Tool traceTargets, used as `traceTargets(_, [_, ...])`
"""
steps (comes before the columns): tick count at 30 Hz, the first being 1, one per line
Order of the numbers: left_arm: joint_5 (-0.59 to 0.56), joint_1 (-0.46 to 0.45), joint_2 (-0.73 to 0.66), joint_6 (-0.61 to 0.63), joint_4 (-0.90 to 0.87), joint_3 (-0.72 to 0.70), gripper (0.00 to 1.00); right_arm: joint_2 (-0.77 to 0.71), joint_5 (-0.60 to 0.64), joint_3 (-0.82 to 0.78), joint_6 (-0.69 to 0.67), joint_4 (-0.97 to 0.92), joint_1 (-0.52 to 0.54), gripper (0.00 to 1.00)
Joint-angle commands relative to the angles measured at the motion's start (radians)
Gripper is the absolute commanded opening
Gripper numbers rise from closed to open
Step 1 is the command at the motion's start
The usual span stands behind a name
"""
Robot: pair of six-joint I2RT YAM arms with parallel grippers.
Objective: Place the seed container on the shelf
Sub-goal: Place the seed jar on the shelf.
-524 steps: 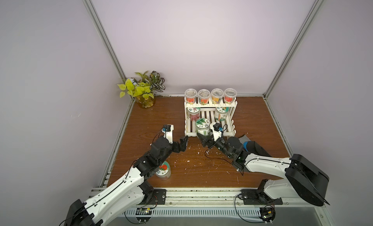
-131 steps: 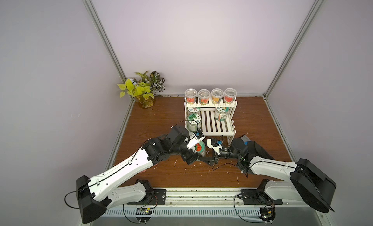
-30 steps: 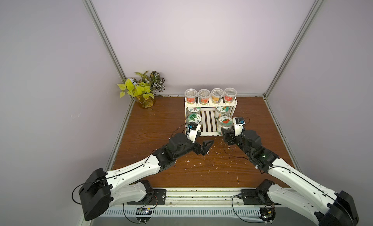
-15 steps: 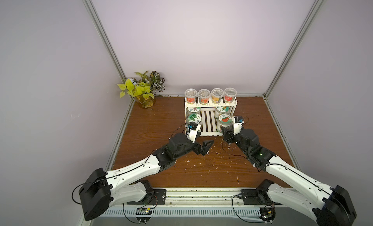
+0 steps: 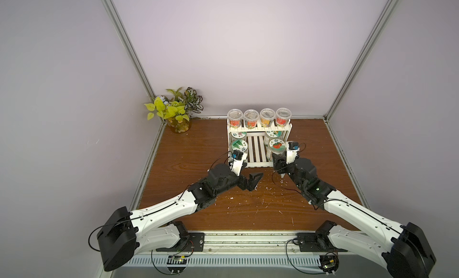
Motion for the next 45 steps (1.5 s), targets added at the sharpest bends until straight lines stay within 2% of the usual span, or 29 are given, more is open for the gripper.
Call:
traceTargets(1, [-0.006, 0.001, 0.006, 0.009, -0.011, 0.028, 1.0, 0.001, 0.035, -0.011, -0.018, 0.072, -0.001, 0.7])
traceTargets(21, [-0.004, 0.001, 0.025, 0.006, -0.012, 0.032, 1.0, 0.004, 0.024, -0.074, -0.039, 0.139, -0.001, 0.72])
traceTargets(33, [-0.004, 0.002, 0.023, 0.005, -0.015, 0.034, 1.0, 0.034, -0.027, -0.075, -0.059, 0.195, -0.001, 0.71])
traceTargets(45, [0.016, 0.003, 0.071, 0.005, -0.02, 0.052, 1.0, 0.038, 0.016, -0.083, -0.055, 0.191, -0.002, 0.71])
